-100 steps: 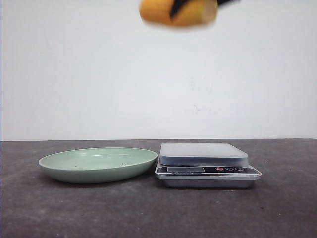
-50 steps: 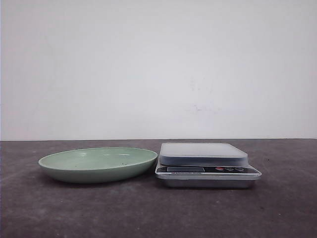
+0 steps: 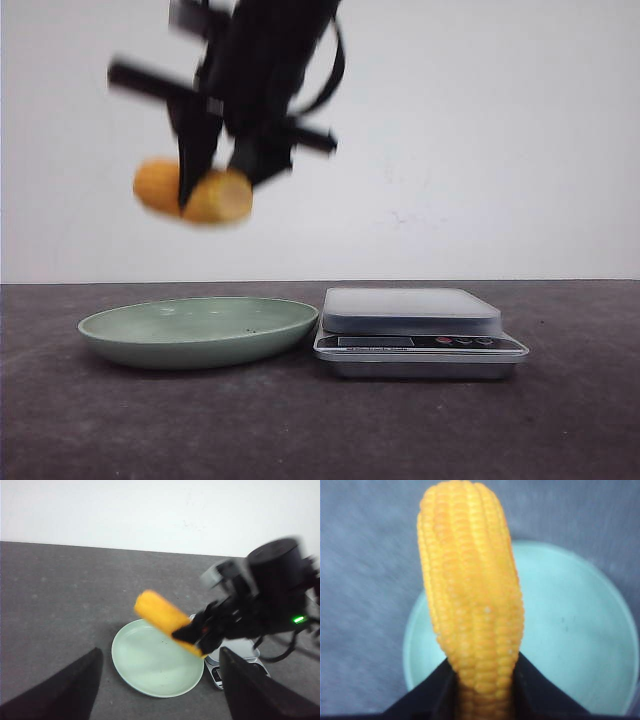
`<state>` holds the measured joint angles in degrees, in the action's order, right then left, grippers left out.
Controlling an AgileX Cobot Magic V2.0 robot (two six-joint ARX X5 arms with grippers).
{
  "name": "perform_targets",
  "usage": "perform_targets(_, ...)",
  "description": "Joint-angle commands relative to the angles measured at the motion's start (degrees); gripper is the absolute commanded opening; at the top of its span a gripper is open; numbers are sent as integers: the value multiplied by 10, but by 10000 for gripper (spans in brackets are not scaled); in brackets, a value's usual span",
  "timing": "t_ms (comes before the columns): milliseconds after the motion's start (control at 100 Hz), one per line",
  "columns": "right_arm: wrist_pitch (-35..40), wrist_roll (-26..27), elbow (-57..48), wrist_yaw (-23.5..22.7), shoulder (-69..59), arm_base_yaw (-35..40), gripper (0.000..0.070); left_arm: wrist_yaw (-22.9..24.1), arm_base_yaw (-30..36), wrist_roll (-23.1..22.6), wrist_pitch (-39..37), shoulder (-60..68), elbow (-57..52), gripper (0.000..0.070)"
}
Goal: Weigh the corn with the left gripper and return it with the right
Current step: 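Lift the corn cob with the right gripper and carry it over the plate, then lower the corn cob onto the plate and open the right gripper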
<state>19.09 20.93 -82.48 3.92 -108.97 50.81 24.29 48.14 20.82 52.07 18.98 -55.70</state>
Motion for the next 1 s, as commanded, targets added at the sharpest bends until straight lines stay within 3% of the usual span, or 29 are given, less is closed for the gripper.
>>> perform_targets(0,-4,12,-14,1,-27,3,0,3,6,7,-6,3,-5,435)
perform_targets(440,-4,27,-14,-3,-68,-26,7,3,6,12,-3,3,-5,435)
perform_targets(490,-4,27,-14,-13,-68,-28,53,3,6,12,-4,3,-5,435)
perform_targets(650,-8,37,-14,-25,-68,-29,315,3,6,11,-3,3,-5,435)
perform_targets(700,-16,39,-14,-25,-68,-27,352,4,6,11,-3,3,-5,435)
perform_targets(860,-40,56,-17,-32,-68,-24,374,13,6,11,4,3,-5,435)
perform_targets(990,-45,77,-19,-37,-68,-24,522,17,6,11,10,3,-5,435)
